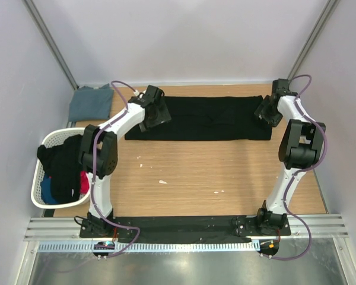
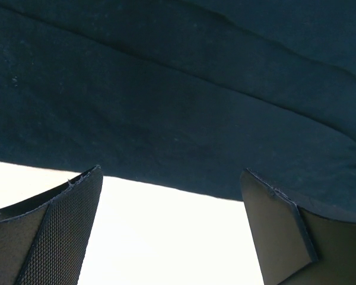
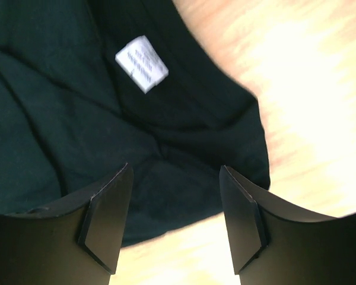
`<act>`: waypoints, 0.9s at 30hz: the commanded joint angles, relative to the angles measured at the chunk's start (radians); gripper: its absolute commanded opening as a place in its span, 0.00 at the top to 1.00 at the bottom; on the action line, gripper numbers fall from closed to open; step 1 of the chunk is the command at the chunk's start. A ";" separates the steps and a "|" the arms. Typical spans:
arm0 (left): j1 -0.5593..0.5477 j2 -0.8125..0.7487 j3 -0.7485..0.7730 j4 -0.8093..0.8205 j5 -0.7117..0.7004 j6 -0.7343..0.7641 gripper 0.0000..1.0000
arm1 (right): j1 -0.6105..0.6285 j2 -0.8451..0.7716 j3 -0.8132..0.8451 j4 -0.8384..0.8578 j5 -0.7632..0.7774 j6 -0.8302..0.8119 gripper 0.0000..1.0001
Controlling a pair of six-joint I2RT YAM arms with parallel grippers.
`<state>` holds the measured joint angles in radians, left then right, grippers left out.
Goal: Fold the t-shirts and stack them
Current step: Fold the tshirt
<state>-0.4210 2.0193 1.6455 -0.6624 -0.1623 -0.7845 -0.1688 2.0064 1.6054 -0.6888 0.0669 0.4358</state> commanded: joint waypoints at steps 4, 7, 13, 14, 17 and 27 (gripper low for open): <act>0.008 0.050 0.013 -0.012 -0.022 -0.021 0.02 | -0.008 0.031 0.125 -0.103 0.112 -0.039 0.35; 0.019 0.071 0.022 -0.026 -0.022 -0.032 0.02 | -0.024 -0.001 0.139 -0.170 0.142 0.004 0.34; 0.044 0.105 0.037 -0.026 0.003 -0.053 0.02 | -0.060 -0.075 0.018 -0.160 0.122 0.086 0.35; 0.047 0.108 0.039 -0.028 0.004 -0.055 0.02 | -0.063 -0.081 -0.005 -0.158 0.116 0.108 0.35; 0.053 0.127 0.048 -0.028 0.009 -0.061 0.02 | -0.063 -0.096 -0.067 -0.131 0.088 0.139 0.35; 0.080 0.157 0.034 -0.051 0.004 -0.071 0.04 | -0.063 -0.067 -0.170 0.018 0.033 0.233 0.37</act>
<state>-0.3599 2.1506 1.6680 -0.6933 -0.1558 -0.8391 -0.2333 1.9461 1.4326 -0.7456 0.0990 0.6193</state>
